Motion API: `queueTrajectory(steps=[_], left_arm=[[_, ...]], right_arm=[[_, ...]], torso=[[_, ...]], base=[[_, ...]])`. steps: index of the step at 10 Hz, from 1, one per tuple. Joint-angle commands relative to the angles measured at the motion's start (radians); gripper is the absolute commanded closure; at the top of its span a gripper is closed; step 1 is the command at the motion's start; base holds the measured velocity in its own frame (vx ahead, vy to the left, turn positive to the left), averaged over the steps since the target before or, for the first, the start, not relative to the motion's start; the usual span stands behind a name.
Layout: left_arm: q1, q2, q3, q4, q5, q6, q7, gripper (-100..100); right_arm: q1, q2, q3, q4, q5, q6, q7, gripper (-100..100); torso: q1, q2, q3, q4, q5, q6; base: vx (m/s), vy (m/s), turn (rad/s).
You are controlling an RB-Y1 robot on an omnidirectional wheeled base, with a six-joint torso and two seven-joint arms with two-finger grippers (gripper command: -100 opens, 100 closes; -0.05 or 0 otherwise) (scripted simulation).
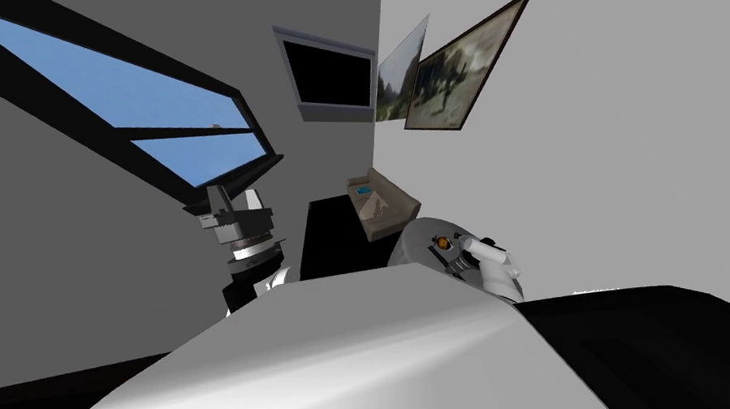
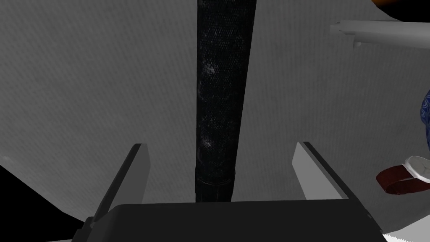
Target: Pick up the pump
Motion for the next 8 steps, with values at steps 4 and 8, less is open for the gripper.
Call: queueTrajectory(steps=[4, 8], left_arm=[[0.000, 0.000, 0.000, 0.000, 0.000, 0.000, 0.000, 0], [0.000, 0.000, 0.000, 0.000, 0.000, 0.000, 0.000, 0]], right_arm=[[0.003, 0.011, 0.001, 0.016, 0.000, 0.003, -0.009, -100], [0.004, 0.029, 0.010, 0.034, 0.006, -0.031, -0.006, -100]], torso=[[0.002, 0.006, 0.003, 0.001, 0.000, 0.000], [0.001, 0.006, 0.004, 0.001, 0.000, 0.000]], base=[[0.037, -0.015, 0.001], [0.014, -0.020, -0.021]])
